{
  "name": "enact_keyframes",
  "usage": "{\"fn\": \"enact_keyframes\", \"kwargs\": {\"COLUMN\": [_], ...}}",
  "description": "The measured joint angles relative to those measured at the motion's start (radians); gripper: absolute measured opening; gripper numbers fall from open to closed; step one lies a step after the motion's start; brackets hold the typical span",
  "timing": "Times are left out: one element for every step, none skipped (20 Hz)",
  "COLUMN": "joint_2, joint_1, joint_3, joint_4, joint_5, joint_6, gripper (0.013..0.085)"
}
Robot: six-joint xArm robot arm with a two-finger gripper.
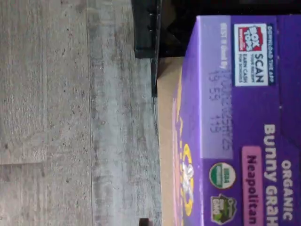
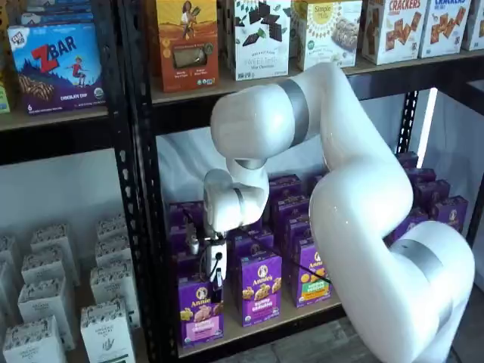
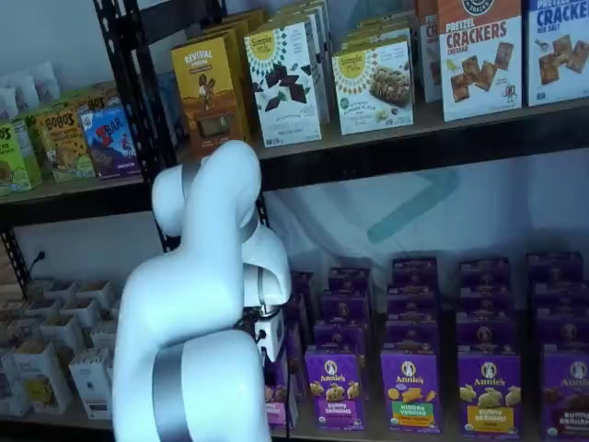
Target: Pick up the purple box with a pink patch in the middle, on the bottom shelf, the first box from the left
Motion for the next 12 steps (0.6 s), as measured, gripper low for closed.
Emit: {"fn": "enact_keyframes", "kwargs": {"joint_2": [0.002, 0.003, 0.004, 0.006, 0.007, 0.008, 0.008, 0.009, 0.01, 0.011, 0.012, 0.012], "joint_1": [0.001, 0.001, 0.002, 0.003, 0.003, 0.004, 0.004, 0.004, 0.004, 0.004, 0.005, 0.005], "joint_3": [-0.002, -0.004, -0.005, -0.007, -0.008, -0.009, -0.01, -0.011, -0.011, -0.013, -0.015, -0.015], "joint_4": [-0.001, -0.001, -0.001, -0.001, -0.002, -0.003, -0.004, -0.005, -0.005, -0.004, -0.005, -0.006], "joint_5": [0.001, 0.002, 0.003, 0.003, 0.003, 0.003, 0.003, 0.004, 0.005, 0.007, 0.008, 0.009], "joint_6": [0.002, 0.003, 0.003, 0.004, 0.005, 0.006, 0.008, 0.009, 0.009, 0.008, 0.009, 0.011], "gripper": [0.065, 0.065, 0.065, 0.065, 0.065, 0.065, 0.065, 0.065, 0.065, 0.061, 0.057, 0.057]}}
